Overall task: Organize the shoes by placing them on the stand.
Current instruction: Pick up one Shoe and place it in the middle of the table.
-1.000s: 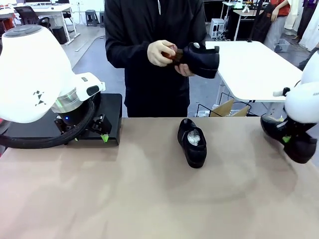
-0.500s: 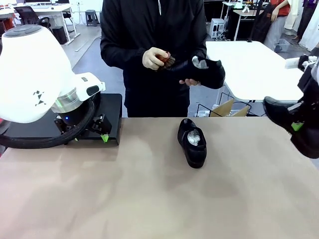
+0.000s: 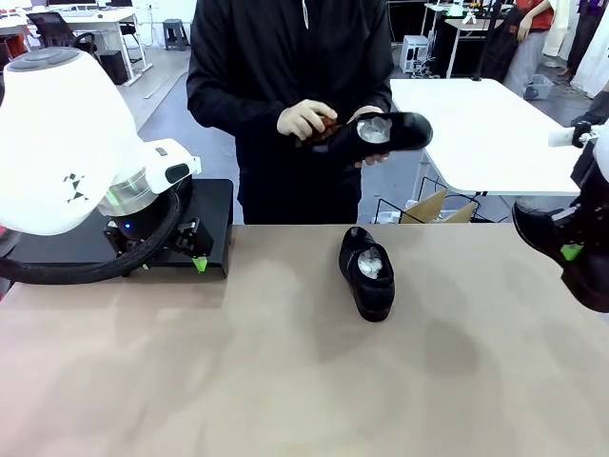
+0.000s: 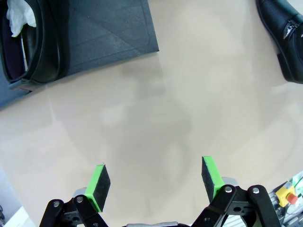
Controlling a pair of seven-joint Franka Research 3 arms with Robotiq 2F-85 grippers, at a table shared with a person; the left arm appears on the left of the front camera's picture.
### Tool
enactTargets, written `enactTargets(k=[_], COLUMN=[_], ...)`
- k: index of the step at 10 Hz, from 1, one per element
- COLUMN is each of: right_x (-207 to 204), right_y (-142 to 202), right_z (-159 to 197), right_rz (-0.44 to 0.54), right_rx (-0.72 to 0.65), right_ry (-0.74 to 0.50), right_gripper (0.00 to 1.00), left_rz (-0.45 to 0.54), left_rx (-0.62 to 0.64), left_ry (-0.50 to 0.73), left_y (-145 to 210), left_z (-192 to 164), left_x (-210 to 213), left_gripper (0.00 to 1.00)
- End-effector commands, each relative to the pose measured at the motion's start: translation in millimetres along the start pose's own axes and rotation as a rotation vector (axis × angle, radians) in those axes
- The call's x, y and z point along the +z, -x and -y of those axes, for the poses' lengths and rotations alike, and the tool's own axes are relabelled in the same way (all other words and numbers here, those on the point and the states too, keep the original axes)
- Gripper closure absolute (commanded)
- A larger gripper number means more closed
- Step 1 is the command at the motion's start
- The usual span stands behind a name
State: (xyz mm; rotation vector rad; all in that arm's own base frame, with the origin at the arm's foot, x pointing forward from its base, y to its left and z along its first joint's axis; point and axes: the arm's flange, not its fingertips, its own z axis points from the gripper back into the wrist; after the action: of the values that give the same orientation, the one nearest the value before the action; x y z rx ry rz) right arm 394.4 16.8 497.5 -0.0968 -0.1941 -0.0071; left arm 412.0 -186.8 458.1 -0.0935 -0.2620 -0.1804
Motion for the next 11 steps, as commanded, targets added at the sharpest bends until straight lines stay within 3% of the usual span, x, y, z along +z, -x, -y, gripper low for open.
enactTargets(k=[1, 4, 5, 6, 8, 11], right_x=[31, 42, 40, 45, 45, 42], right_y=[30, 74, 84, 70, 70, 103], right_z=[-61, -165, -187, -147, -147, -241], right_rz=[0.059, 0.012, 0.004, 0.019, 0.019, 0.002], right_rx=[-0.013, -0.022, 0.053, 0.010, 0.010, -0.011], right_ry=[-0.130, -0.230, -0.211, -0.207, -0.207, -0.220], right_gripper=[1.00, 1.00, 1.00, 1.00, 1.00, 1.00], left_rz=[0.005, 0.005, 0.005, 0.005, 0.005, 0.005], left_rx=[0.013, 0.013, 0.013, 0.013, 0.013, 0.013], left_ry=[-0.010, -0.010, -0.010, -0.010, -0.010, -0.010], left_y=[1, 1, 1, 1, 1, 1], left_z=[-1, -1, -1, -1, -1, -1], left_x=[1, 1, 1, 1, 1, 1], left_gripper=[0.00, 0.00, 0.00, 0.00, 0.00, 0.00])
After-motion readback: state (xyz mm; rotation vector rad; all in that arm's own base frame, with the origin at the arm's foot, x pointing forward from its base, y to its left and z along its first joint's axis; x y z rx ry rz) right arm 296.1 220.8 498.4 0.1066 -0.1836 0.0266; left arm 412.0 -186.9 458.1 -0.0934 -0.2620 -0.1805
